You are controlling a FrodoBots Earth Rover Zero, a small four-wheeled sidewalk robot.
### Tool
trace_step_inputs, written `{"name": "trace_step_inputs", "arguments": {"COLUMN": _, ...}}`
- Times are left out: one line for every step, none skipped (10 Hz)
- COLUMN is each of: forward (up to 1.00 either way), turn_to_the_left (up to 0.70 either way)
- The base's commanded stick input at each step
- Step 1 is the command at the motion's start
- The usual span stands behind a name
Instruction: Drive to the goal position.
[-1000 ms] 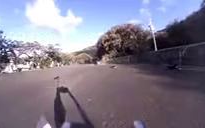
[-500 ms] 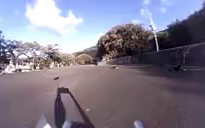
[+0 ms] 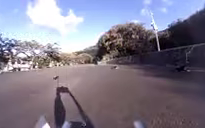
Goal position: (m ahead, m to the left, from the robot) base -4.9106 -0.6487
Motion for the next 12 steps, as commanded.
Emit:
{"name": "trace_step_inputs", "arguments": {"forward": 0.06, "turn_to_the_left": 0.02}}
{"name": "trace_step_inputs", "arguments": {"forward": 0.06, "turn_to_the_left": 0.03}}
{"name": "trace_step_inputs", "arguments": {"forward": 0.06, "turn_to_the_left": 0.03}}
{"name": "trace_step_inputs", "arguments": {"forward": 0.06, "turn_to_the_left": 0.03}}
{"name": "trace_step_inputs", "arguments": {"forward": 0.06, "turn_to_the_left": 0.03}}
{"name": "trace_step_inputs", "arguments": {"forward": 0.06, "turn_to_the_left": 0.03}}
{"name": "trace_step_inputs", "arguments": {"forward": 0.06, "turn_to_the_left": 0.03}}
{"name": "trace_step_inputs", "arguments": {"forward": 0.06, "turn_to_the_left": 0.03}}
{"name": "trace_step_inputs", "arguments": {"forward": 0.06, "turn_to_the_left": 0.03}}
{"name": "trace_step_inputs", "arguments": {"forward": 0.06, "turn_to_the_left": 0.03}}
{"name": "trace_step_inputs", "arguments": {"forward": 0.06, "turn_to_the_left": 0.03}}
{"name": "trace_step_inputs", "arguments": {"forward": 0.06, "turn_to_the_left": 0.03}}
